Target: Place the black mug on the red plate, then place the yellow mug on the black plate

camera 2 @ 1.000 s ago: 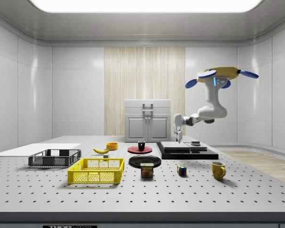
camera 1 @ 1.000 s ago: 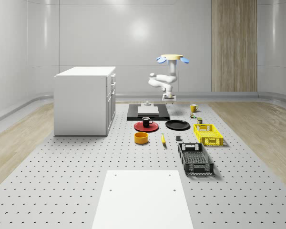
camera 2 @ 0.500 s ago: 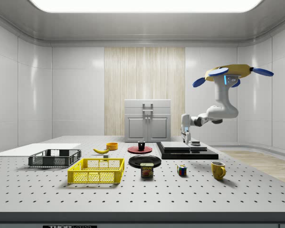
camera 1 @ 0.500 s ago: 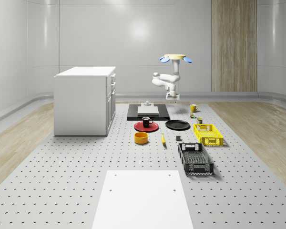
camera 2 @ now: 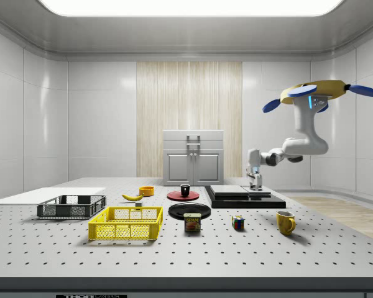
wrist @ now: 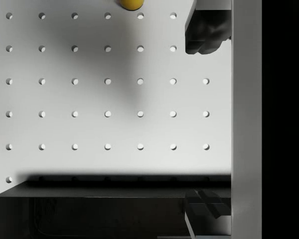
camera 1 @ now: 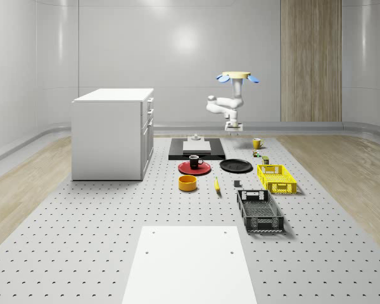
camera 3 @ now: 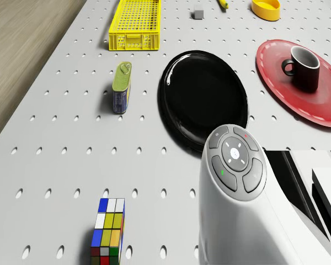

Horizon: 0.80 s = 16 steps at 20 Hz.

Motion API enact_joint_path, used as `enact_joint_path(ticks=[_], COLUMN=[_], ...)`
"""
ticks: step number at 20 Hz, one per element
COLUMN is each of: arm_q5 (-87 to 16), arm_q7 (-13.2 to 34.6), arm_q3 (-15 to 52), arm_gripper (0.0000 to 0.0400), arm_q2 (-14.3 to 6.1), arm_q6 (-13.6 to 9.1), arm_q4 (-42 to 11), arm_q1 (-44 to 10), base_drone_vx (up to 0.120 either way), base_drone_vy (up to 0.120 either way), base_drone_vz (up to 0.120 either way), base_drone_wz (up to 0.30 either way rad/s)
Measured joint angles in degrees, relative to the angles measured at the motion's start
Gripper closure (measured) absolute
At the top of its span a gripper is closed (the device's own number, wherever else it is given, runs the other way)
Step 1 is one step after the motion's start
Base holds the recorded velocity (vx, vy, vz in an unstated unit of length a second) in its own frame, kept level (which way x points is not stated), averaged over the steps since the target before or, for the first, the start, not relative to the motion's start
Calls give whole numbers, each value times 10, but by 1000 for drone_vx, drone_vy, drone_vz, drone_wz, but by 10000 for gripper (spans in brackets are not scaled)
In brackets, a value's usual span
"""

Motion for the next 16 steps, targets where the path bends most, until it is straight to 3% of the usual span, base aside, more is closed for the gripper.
enact_joint_path(ticks=[4,14,16], arm_q5=[0,0,0], arm_q7=[0,0,0], arm_q3=[0,0,0], arm_gripper=[0,0,0], arm_q2=[0,0,0], arm_q6=[0,0,0], arm_q4=[0,0,0], arm_q1=[0,0,0], base_drone_vx=[-120,0,-120], base_drone_vy=[120,120,120], base_drone_vz=[0,0,0], base_drone_wz=[0,0,0])
